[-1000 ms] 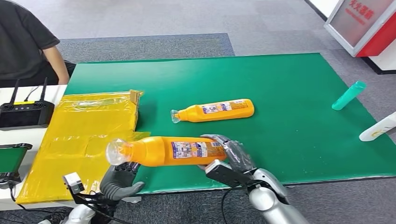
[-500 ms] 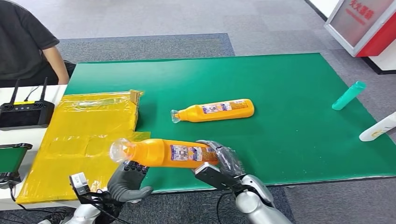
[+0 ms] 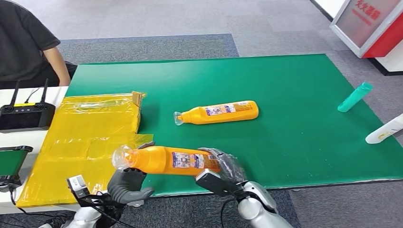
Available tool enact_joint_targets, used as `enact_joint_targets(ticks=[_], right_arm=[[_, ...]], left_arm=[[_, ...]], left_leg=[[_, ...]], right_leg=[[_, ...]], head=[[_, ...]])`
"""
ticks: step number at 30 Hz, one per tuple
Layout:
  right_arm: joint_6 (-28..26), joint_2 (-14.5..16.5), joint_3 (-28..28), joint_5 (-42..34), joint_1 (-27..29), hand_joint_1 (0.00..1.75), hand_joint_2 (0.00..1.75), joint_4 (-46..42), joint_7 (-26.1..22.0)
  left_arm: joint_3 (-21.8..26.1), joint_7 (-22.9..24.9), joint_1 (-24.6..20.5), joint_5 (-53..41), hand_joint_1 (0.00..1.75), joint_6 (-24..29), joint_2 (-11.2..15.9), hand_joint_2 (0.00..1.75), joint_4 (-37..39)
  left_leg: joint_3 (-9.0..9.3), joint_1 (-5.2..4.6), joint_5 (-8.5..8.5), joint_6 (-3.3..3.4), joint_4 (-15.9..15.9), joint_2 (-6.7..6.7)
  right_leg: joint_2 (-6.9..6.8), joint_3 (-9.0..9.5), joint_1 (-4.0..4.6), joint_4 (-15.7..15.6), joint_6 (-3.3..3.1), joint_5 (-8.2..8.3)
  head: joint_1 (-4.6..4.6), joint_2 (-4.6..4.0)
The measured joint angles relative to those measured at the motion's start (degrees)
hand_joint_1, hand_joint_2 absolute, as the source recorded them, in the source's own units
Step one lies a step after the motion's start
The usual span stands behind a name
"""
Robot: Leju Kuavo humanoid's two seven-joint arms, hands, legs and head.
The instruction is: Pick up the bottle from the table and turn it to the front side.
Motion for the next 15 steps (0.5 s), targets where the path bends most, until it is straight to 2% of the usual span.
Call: enact_joint_targets(ticks=[6, 15], right_arm=[[-0.12, -0.01, 0.66, -0.02, 0.68, 1.75, 1.75, -0.60, -0.01], [-0.25, -0.03, 2.04, 0.09, 1.33, 1.75, 1.75, -3.00, 0.04]], left_arm=[[0.09, 0.31, 0.00, -0.51, 0.00, 2.66, -0.32, 1.75, -0.03], [0.11, 0.56, -0.01, -0.83, 0.03, 3.81, -0.53, 1.75, -0.03]], left_leg=[[0.00, 0.00, 0.00, 0.00, 0.00, 0.00], [0.00, 0.00, 0.00, 0.00, 0.00, 0.00]], right_leg=[[0.00, 0.00, 0.00, 0.00, 0.00, 0.00], [0.01, -0.01, 0.00, 0.00, 0.00, 0.00]], head=[[-0.01, 0.00], [0.00, 0.00]])
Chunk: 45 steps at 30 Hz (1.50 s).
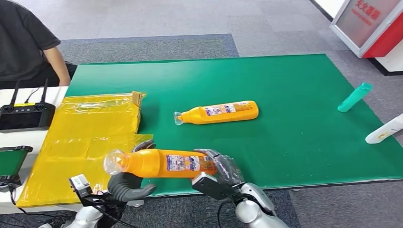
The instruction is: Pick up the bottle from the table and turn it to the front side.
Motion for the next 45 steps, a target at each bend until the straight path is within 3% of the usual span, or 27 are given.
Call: enact_joint_targets(ticks=[7, 12, 22, 25, 30, 37, 41, 45], right_arm=[[0.02, -0.15, 1.34, 0.22, 0.52, 1.75, 1.75, -2.52, 0.14], [0.15, -0.29, 2.04, 0.25, 0.55, 1.75, 1.75, -3.00, 0.32], [0.17, -0.45, 3.01, -0.14, 0.48, 1.75, 1.75, -2.58, 0.65], [0.17, -0.45, 3.07, -0.25, 0.42, 1.75, 1.75, -2.20, 0.63], [0.22, -0.45, 3.07, -0.62, 0.22, 1.75, 1.75, -1.52, 0.56], [0.55, -0.45, 3.09, -0.85, 0.04, 1.75, 1.75, -0.90, 0.37], [0.56, -0.45, 3.09, -0.86, 0.03, 1.75, 1.75, -0.81, 0.27], [0.55, -0.45, 3.09, -0.88, -0.03, 1.75, 1.75, -0.68, 0.11]], left_arm=[[0.00, 0.28, 0.00, -0.39, 0.04, 0.78, -0.18, 1.75, 0.00], [-0.03, 0.28, -0.06, -0.78, 0.30, 0.85, -0.26, 1.75, 0.00], [-0.11, -0.37, -0.16, -2.25, 0.27, 0.93, -0.26, 1.75, 0.00], [-0.22, -0.47, -0.16, -2.58, 0.34, 0.87, -0.26, 1.75, 0.00], [-0.49, -0.58, -0.17, -2.97, 0.75, 0.65, -0.26, 1.75, 0.00], [-0.51, -0.58, -0.24, -3.03, 0.75, 0.64, -0.24, 1.75, 0.00], [-0.48, -0.58, -0.35, -3.03, 1.67, 0.67, -0.24, 1.75, 0.01], [-0.48, -0.58, -0.44, -3.03, 1.75, 0.67, -0.23, 1.75, 0.01]], left_leg=[[0.00, 0.00, 0.00, 0.00, 0.00, 0.00], [0.00, 0.00, 0.00, 0.00, 0.00, 0.00], [0.00, 0.00, 0.00, 0.00, 0.00, 0.00], [0.00, 0.00, 0.00, 0.00, 0.00, 0.00], [0.00, 0.00, 0.00, 0.00, 0.00, 0.00], [0.00, 0.00, 0.00, 0.00, 0.00, 0.00], [0.00, 0.00, 0.00, 0.00, 0.00, 0.00], [0.00, 0.00, 0.00, 0.00, 0.00, 0.00]], right_leg=[[0.00, 0.00, 0.00, 0.00, 0.00, 0.00], [0.00, 0.00, 0.00, 0.00, 0.00, 0.00], [0.00, 0.00, 0.00, 0.00, 0.00, 0.00], [0.00, 0.00, 0.00, 0.00, 0.00, 0.00], [0.00, 0.00, 0.00, 0.00, 0.00, 0.00], [0.00, 0.00, 0.00, 0.00, 0.00, 0.00], [0.00, 0.00, 0.00, 0.00, 0.00, 0.00], [0.00, 0.01, 0.00, 0.00, 0.00, 0.00]], head=[[0.00, 0.00], [-0.01, 0.00], [0.00, 0.00], [0.00, 0.00], [-0.01, 0.00], [-0.01, 0.00], [-0.01, 0.00], [0.00, 0.00]])
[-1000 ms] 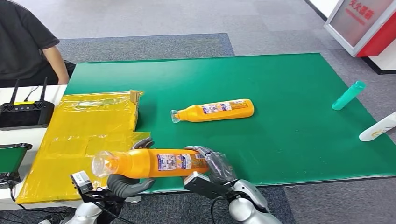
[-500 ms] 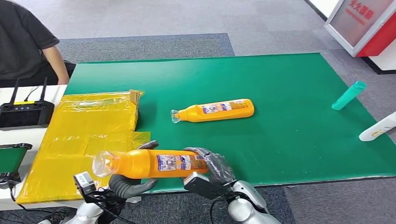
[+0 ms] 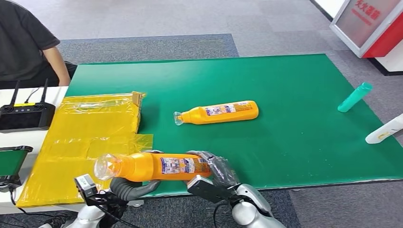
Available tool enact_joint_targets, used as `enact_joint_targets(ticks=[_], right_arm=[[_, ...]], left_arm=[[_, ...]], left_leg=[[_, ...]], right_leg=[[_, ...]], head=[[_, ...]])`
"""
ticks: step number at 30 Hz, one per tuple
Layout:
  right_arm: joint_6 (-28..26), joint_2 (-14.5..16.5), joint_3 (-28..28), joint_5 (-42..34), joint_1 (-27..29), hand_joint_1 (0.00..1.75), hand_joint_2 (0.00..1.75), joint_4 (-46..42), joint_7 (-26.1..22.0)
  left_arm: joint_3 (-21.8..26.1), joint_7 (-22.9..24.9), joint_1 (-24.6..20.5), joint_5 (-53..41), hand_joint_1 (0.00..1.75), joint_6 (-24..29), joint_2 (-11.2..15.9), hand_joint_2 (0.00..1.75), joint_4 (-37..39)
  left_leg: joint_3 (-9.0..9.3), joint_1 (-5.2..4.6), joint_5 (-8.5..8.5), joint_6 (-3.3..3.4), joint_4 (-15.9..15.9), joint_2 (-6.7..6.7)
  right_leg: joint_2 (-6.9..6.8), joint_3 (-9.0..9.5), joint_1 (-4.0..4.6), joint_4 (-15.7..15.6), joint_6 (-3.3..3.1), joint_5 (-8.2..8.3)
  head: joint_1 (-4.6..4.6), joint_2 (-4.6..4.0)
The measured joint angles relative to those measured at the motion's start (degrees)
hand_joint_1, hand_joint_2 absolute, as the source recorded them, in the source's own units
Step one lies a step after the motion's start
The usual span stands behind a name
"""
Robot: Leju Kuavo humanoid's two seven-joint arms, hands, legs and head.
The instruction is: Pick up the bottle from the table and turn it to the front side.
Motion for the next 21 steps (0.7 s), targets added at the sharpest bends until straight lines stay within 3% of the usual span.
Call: enact_joint_targets(ticks=[2, 3, 6, 7, 11, 13, 20, 21], right_arm=[[-0.03, 0.00, 0.00, -0.01, 0.00, 1.75, 1.75, 0.01, -0.09], [-0.06, 0.00, 0.00, -0.02, 0.00, 1.60, 1.75, 0.01, -0.13], [-0.19, 0.00, 0.00, -0.11, 0.00, 0.29, 1.75, 0.02, -0.16], [-0.32, 0.00, 0.00, -0.18, 0.02, 0.00, 1.75, 0.03, -0.18], [-1.46, -0.02, -0.19, -0.81, 0.43, 0.00, 1.75, -0.30, -0.31], [-2.30, -0.13, -0.71, -1.03, 1.10, 0.00, 1.75, -1.12, -0.16], [-4.43, -0.86, -4.35, -1.35, 5.32, 0.00, 1.75, -7.07, 1.56], [-4.49, -0.90, -4.63, -1.38, 5.62, 0.00, 1.75, -7.51, 1.68]], left_arm=[[0.00, 0.00, -0.01, 0.00, 1.75, -0.01, 0.01, 1.75, -0.01], [0.00, 0.00, -0.01, 0.00, 1.75, -0.01, 0.02, 1.75, -0.01], [0.00, 0.00, -0.02, -0.15, 1.75, 0.28, 0.04, 1.75, -0.01], [0.00, 0.00, -0.02, -0.22, 1.75, 0.54, 0.03, 1.75, -0.01], [0.21, 0.08, 0.38, 0.46, 1.75, 2.94, -0.18, 1.75, -0.73], [0.71, 0.41, 1.01, -0.69, 1.75, 6.91, -0.45, 1.75, -2.32], [3.39, 3.49, 3.21, -19.31, 1.75, 35.67, -0.96, 1.75, -11.61], [3.53, 3.87, 3.31, -21.02, 1.75, 37.70, -0.94, 1.75, -12.25]], left_leg=[[0.00, 0.00, 0.00, 0.00, 0.00, 0.00], [0.00, 0.00, 0.00, 0.00, 0.00, 0.00], [0.00, 0.00, 0.00, 0.00, 0.00, 0.00], [0.00, 0.00, 0.00, 0.00, 0.00, 0.00], [0.00, 0.00, 0.00, 0.00, 0.00, 0.00], [0.00, 0.00, 0.00, 0.00, 0.00, 0.00], [-0.01, 0.00, -0.01, -0.01, 0.00, 0.00], [-0.01, 0.00, -0.01, -0.01, 0.00, 0.00]], right_leg=[[0.00, 0.00, 0.00, 0.00, 0.00, 0.00], [0.00, 0.00, 0.00, 0.00, 0.00, 0.00], [0.00, 0.00, 0.00, 0.00, 0.00, 0.00], [0.00, 0.00, 0.00, 0.00, 0.00, 0.00], [0.00, -0.01, 0.00, 0.00, 0.00, 0.00], [0.00, -0.01, 0.00, 0.00, 0.00, 0.00], [0.00, -0.02, 0.00, 0.00, -0.01, -0.01], [0.00, -0.01, 0.00, 0.00, -0.01, -0.01]], head=[[0.00, 0.00], [0.00, 0.00], [0.00, 0.00], [0.00, 0.00], [0.00, 0.00], [0.00, 0.00], [-0.01, 0.00], [-0.01, 0.00]])
